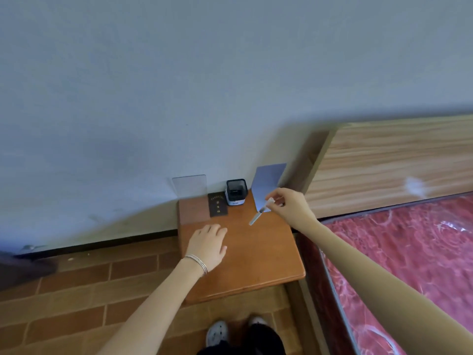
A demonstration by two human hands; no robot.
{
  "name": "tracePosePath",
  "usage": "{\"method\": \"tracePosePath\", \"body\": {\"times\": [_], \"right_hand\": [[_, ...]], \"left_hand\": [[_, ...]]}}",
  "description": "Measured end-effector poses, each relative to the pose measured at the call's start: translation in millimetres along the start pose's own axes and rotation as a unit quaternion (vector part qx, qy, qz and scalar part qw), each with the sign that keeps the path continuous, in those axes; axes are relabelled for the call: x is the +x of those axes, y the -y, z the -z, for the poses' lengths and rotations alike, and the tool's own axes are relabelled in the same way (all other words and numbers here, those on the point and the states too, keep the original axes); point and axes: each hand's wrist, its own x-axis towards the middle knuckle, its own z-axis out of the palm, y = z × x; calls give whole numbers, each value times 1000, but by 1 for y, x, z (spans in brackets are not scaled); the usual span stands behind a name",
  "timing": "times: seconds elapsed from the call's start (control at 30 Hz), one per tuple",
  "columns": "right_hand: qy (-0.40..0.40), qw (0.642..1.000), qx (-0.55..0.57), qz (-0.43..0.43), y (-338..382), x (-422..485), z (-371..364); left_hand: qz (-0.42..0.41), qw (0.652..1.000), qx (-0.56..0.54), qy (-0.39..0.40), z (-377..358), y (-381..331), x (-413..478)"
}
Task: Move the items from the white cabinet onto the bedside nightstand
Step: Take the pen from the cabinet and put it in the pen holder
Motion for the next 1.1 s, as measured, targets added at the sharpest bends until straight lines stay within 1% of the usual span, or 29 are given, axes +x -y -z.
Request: {"method": "tracePosePath", "body": {"times": [0.2,0.27,0.33,0.4,0.47,0.63,0.7,0.87,1.0,1.1], "right_hand": [[-65,994,78,-47,-56,80,-43],[-80,990,96,-59,-74,102,-56],[-83,989,101,-61,-89,120,-69],[-81,989,108,-61,-100,134,-82],[-85,988,117,-55,-109,143,-94],[-102,986,125,-38,-123,165,-116],[-110,985,127,-29,-126,170,-120],[-126,984,124,-23,-128,181,-123],[-88,991,98,-22,-132,191,-132],[-60,993,82,-53,-134,199,-141]], "left_hand": [[42,995,-33,84,-96,9,63],[54,989,-44,131,-128,11,80],[59,981,-43,180,-157,11,93],[65,977,-37,198,-179,13,105],[75,980,-34,184,-196,13,119],[102,988,-37,106,-220,13,149],[102,991,-29,87,-228,15,154],[100,990,-29,97,-234,19,156],[100,991,-31,88,-239,20,156],[100,990,-34,90,-240,22,156]]}}
